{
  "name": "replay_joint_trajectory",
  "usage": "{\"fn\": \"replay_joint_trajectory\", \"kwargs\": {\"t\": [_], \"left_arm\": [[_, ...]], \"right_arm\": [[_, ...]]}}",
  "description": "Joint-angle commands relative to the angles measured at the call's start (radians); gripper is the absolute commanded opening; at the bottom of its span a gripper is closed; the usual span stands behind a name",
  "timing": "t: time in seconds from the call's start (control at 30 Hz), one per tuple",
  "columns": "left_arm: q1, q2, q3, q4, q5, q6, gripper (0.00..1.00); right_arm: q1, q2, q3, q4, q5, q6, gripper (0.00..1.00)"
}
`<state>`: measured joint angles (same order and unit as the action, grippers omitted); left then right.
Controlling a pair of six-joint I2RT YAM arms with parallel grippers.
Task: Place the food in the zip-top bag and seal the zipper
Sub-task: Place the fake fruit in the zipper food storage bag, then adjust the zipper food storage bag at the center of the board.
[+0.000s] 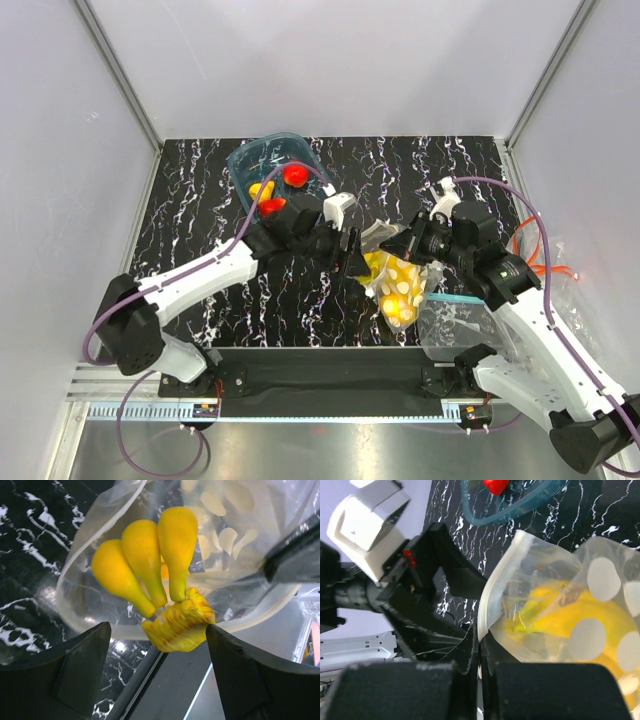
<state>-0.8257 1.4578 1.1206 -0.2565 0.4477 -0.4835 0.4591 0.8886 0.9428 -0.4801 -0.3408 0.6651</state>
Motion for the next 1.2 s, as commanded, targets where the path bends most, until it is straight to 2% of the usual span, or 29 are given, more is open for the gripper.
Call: {"fn": "replay_joint_trajectory", "kwargs": {"t": [0.0,0.13,0.23,0.43,0.57,0.7,0.9,1.07,1.17], "left_arm": [[-0.004,-0.100,0.067,-0.101,-0.067,0.071,0.84],[-0.016,-0.177,0.064,-0.180,-0.113,0.108,0.86],[-0.026,-0.244,0.018,-0.182,-0.138,0.114,0.87],[-0.030,-0.381,-0.134,-0.130,-0.236,0.065,0.95],[-0.078,-0.422,-0.232,-0.037,-0.366,0.007,0.91],[-0.142,-0.409,-0.272,0.046,-0.431,-0.015,0.89],[-0.150,-0.337,-0.286,0.155,-0.504,-0.053,0.89],[-0.142,-0.295,-0.294,0.187,-0.572,-0.082,0.85],[-0.070,-0.289,-0.307,0.209,-0.520,-0.131,0.79]], "right_arm": [[0.003,0.004,0.050,-0.005,0.045,-0.036,0.00],[0.003,0.007,0.039,0.012,0.066,-0.032,0.00],[0.003,0.010,0.036,0.031,0.066,-0.025,0.00],[0.003,-0.007,0.010,0.092,0.083,0.002,0.00],[0.003,-0.023,-0.018,0.139,0.114,0.031,0.00],[0.003,-0.019,-0.021,0.149,0.121,0.050,0.00],[0.003,-0.031,-0.029,0.161,0.123,0.056,0.00],[0.003,-0.036,-0.041,0.159,0.126,0.054,0.00],[0.003,-0.042,-0.047,0.166,0.122,0.053,0.00]]}}
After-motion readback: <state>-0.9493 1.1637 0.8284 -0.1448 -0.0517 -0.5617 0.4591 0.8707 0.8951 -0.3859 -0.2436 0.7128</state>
